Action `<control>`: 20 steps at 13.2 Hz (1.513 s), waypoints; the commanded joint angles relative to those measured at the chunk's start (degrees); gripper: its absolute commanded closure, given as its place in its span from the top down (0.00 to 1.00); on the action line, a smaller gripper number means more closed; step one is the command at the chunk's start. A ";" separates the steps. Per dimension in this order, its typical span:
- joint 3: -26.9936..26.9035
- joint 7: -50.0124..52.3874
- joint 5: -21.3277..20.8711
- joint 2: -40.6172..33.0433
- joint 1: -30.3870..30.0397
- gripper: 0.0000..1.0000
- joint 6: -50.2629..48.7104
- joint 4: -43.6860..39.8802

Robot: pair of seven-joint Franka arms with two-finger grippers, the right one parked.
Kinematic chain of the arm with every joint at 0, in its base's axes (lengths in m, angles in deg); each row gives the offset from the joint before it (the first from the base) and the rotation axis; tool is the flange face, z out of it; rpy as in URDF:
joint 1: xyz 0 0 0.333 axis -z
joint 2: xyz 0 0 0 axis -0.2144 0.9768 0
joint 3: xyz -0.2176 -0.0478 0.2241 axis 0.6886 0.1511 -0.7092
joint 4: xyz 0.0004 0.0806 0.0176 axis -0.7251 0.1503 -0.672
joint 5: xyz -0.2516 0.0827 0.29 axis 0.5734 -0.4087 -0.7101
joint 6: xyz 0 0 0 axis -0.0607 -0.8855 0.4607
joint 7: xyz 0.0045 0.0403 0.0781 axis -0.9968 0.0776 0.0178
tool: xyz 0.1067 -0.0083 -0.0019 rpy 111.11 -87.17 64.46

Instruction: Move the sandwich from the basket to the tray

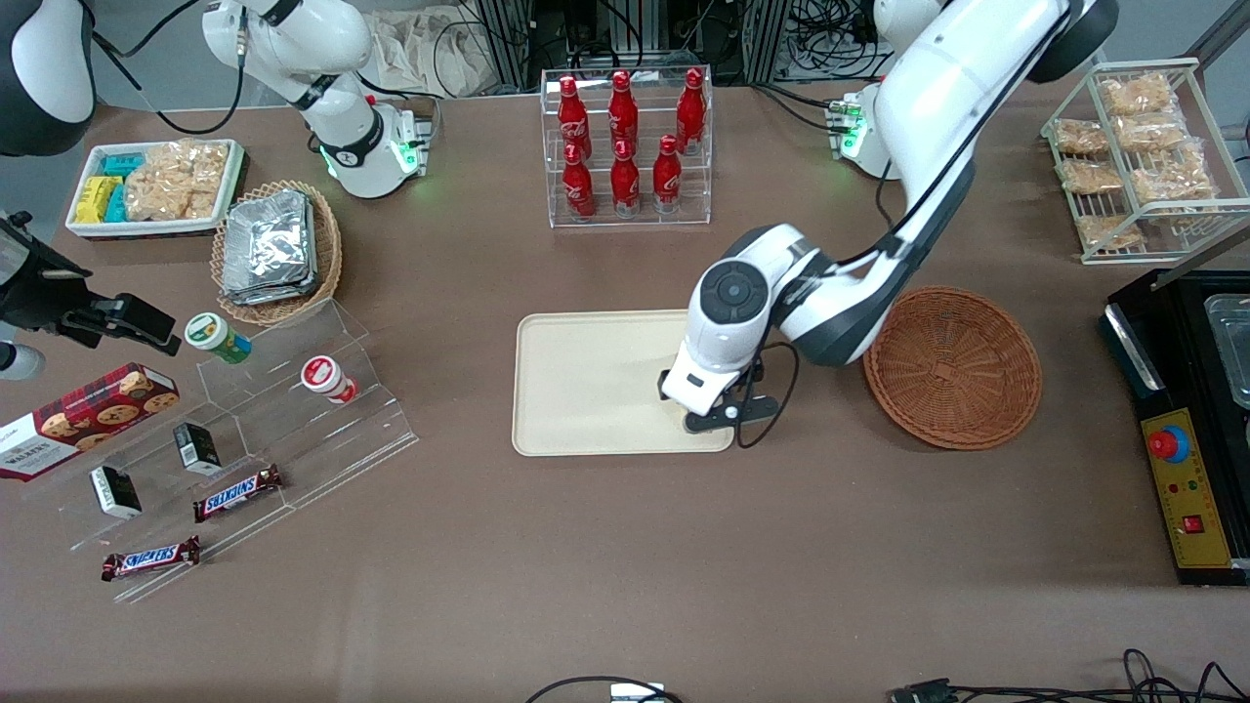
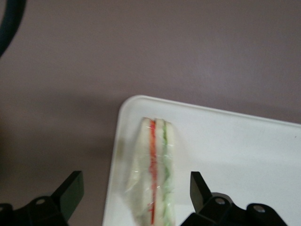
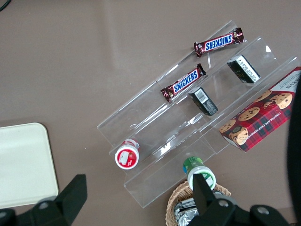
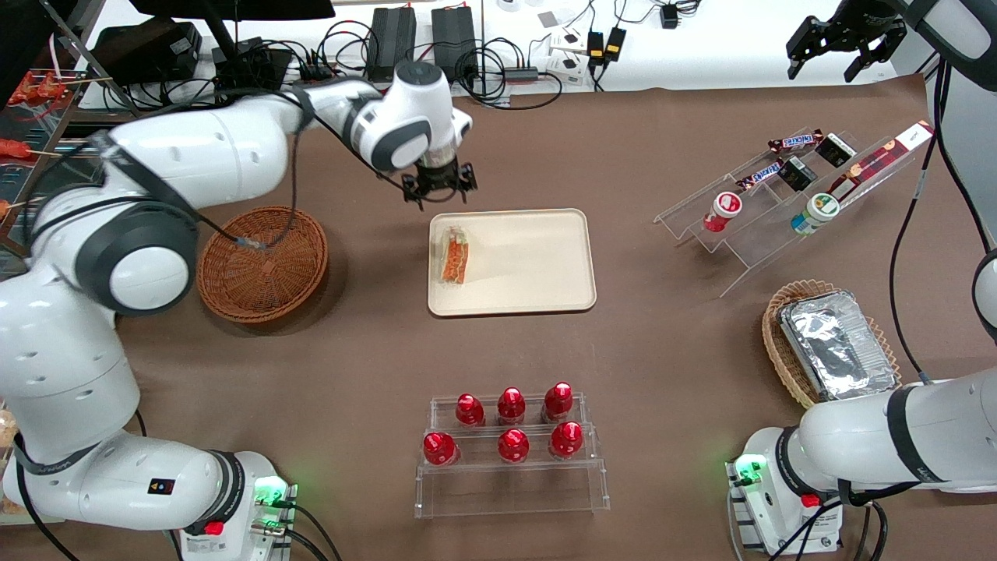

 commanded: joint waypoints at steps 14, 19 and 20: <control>-35.44 -48.36 18.27 -30.73 -0.57 1.00 -23.03 4.27; -39.76 -50.41 22.84 -30.47 -0.32 1.00 -24.09 3.05; -39.76 -50.23 22.93 -30.29 -0.31 1.00 -24.26 2.35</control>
